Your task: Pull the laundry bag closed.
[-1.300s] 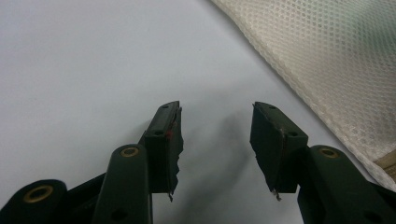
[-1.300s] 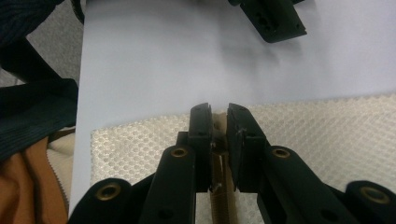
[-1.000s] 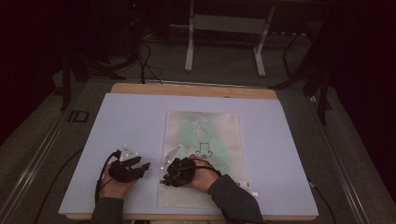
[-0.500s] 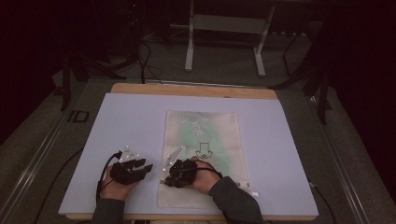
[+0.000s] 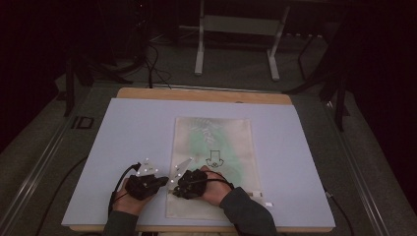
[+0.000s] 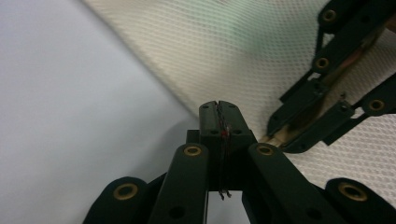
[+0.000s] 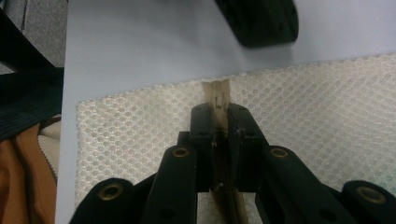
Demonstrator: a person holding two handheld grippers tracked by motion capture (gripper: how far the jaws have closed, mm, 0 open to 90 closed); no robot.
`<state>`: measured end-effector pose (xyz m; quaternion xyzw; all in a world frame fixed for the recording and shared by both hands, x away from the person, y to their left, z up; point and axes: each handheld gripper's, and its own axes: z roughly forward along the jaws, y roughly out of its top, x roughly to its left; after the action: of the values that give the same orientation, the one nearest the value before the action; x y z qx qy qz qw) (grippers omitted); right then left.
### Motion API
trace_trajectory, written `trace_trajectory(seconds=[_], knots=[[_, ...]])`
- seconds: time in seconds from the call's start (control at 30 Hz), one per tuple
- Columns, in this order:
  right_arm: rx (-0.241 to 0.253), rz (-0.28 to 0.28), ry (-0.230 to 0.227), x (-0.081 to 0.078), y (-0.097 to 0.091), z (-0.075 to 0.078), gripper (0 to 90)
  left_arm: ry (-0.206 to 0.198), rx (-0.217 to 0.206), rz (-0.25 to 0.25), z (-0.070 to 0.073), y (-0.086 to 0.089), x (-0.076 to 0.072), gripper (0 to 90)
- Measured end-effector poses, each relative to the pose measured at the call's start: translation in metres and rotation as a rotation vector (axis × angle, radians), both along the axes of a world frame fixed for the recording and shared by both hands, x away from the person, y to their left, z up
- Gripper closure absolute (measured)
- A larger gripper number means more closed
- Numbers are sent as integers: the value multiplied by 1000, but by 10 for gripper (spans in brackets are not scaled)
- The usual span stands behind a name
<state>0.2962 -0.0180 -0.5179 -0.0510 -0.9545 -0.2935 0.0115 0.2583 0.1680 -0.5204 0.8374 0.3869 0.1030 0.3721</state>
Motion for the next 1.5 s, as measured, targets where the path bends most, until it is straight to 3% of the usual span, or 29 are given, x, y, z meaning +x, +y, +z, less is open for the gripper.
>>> trace_trajectory(seconds=[0.5,0.7,0.83,0.97,1.5], knots=[[2,-2,0,0,-1,0,819,35,16,-44,-6,-16,1,885],[0,-5,-1,-1,-1,0,820,40,48,-49,-8,-19,3,888],[-4,6,-8,0,0,0,822,35,48,-51,-10,-19,3,892],[-18,23,-21,0,0,1,823,27,81,-46,-8,-22,1,894],[-52,29,-32,-1,-6,4,824,34,76,-39,-8,-22,2,894]])
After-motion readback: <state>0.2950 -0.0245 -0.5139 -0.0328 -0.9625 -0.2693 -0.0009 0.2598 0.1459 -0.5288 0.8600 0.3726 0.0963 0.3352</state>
